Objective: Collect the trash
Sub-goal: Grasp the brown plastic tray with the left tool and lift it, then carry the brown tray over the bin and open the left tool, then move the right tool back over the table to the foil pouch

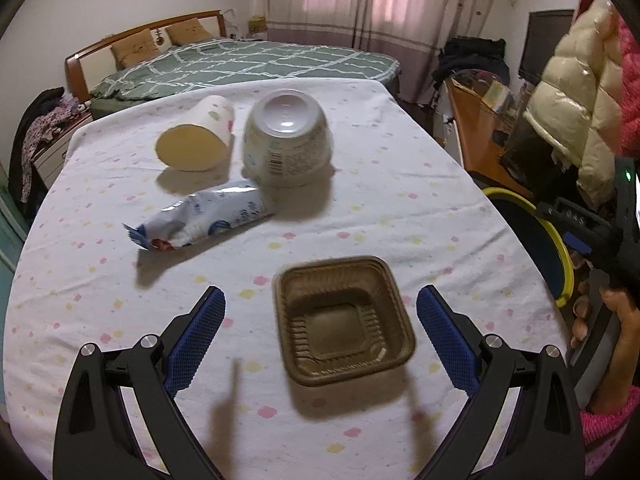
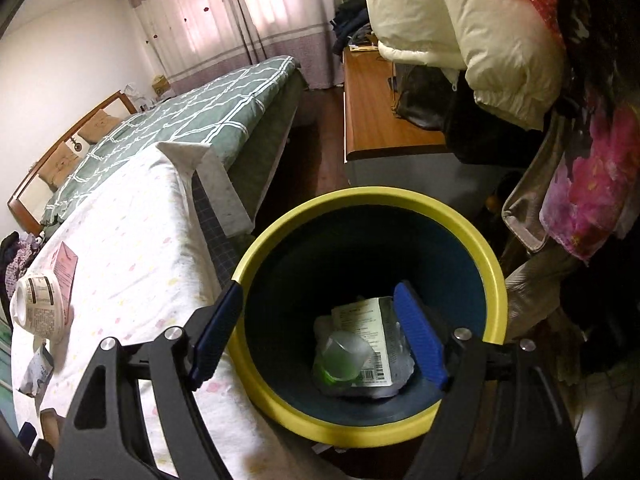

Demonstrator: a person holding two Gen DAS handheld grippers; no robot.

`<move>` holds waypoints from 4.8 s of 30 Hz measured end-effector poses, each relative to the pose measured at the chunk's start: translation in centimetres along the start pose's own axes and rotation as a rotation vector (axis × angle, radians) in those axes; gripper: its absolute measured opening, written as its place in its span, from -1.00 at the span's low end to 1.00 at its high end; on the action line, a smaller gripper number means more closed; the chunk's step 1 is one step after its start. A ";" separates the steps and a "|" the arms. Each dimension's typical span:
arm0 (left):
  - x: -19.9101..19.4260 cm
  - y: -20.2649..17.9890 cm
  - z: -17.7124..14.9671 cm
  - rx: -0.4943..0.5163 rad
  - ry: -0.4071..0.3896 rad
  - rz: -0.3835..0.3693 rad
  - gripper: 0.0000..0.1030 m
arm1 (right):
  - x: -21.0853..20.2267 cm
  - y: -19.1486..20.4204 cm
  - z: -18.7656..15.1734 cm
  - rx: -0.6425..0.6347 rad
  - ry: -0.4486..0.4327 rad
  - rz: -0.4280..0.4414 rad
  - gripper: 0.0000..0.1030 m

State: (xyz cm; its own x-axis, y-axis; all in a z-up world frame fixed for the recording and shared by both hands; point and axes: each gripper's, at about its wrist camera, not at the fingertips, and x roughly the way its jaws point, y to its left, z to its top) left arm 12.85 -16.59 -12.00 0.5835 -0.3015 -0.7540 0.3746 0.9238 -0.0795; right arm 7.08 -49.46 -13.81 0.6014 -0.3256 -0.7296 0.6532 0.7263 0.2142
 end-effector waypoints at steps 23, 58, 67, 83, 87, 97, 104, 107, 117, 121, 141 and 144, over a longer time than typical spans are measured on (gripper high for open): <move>2.2 -1.0 -0.9 -0.009 0.087 0.032 0.82 | 0.5 0.3 0.2 -0.017 0.014 0.016 0.43; 3.1 -17.0 4.1 0.263 0.037 -0.191 0.36 | -3.2 -9.2 0.9 0.069 -0.073 -0.044 0.46; 6.8 -23.8 5.2 0.343 0.092 -0.251 0.37 | -3.2 -12.6 1.1 0.107 -0.070 -0.074 0.46; 10.4 -27.7 5.6 0.398 0.153 -0.264 0.66 | -3.7 -14.6 1.6 0.133 -0.085 -0.112 0.46; 8.3 -26.5 6.4 0.373 0.116 -0.283 0.67 | -3.8 -14.3 1.5 0.129 -0.086 -0.113 0.47; 0.7 -17.6 6.9 0.241 -0.030 -0.235 0.78 | -3.3 -11.0 1.1 0.071 -0.063 -0.068 0.47; -3.4 -8.3 5.4 0.113 -0.108 -0.107 0.79 | -3.2 -6.4 0.4 -0.011 -0.045 -0.009 0.47; -4.8 -4.3 4.5 0.052 -0.128 -0.042 0.79 | -3.2 -3.8 -0.1 -0.052 -0.033 0.026 0.47; -9.4 8.4 0.6 -0.156 -0.179 0.154 0.79 | -4.1 7.9 -3.0 -0.251 -0.008 0.147 0.47; -10.7 12.4 -0.9 -0.218 -0.191 0.202 0.79 | -4.7 13.2 -4.9 -0.330 0.005 0.214 0.47; -12.7 21.0 -4.5 -0.346 -0.217 0.209 0.79 | -2.1 28.5 -11.9 -0.583 0.146 0.224 0.47; -12.3 21.2 -4.3 -0.350 -0.214 0.191 0.79 | -1.3 29.6 -11.9 -0.584 0.157 0.208 0.49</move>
State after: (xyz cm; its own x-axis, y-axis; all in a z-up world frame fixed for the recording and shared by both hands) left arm 10.54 7.67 -7.24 0.7680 -0.1259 -0.6279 0.0007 0.9807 -0.1957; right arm 20.12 -20.35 -14.29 0.5851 -0.0819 -0.8068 0.1447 0.9895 0.0045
